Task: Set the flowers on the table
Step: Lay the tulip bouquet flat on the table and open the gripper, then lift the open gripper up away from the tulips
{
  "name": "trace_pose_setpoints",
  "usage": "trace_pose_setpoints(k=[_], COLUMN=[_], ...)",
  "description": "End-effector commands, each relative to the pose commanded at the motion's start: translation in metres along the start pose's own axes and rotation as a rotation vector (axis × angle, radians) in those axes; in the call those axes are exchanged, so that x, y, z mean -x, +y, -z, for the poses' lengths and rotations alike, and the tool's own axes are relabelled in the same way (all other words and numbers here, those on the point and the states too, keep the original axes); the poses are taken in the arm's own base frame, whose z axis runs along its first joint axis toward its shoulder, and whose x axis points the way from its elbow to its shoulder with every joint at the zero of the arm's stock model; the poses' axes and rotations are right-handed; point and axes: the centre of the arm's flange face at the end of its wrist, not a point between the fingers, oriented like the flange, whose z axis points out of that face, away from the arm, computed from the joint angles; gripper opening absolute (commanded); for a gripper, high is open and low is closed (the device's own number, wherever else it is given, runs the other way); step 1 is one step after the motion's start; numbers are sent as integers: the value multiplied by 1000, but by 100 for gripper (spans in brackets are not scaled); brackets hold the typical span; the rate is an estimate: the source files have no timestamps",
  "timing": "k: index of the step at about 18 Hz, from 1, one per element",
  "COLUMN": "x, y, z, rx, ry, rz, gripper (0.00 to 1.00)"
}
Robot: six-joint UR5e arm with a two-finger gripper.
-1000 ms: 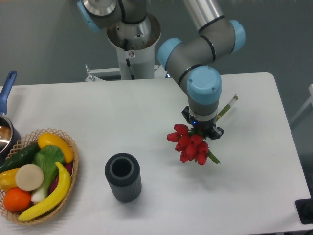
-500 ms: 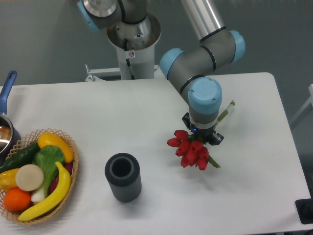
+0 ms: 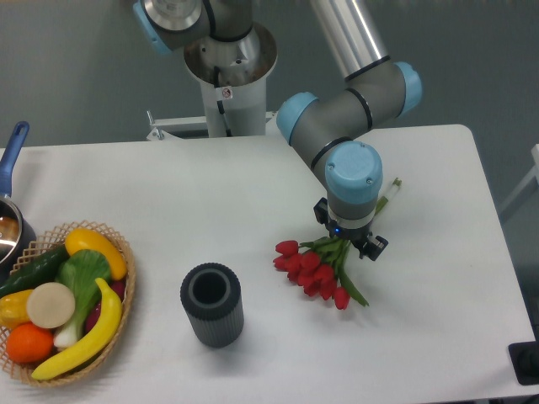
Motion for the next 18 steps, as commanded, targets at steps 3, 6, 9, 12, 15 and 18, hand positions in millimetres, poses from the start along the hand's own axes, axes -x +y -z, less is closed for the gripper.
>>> trace_pose_setpoints(k=[3,6,9,12,15,18], x=[1,5,4,-5,-9,-11], y=[5,16,17,35,76,125], z=[29,71,114,142,165,180], rx=[-18,-45,-104,-137,-194,-219], ry=[-46,-105,-163,-172,-151,-130], rz=[8,25,-19,-103,-157,-221], gripper=[100,100,100,100,100,100])
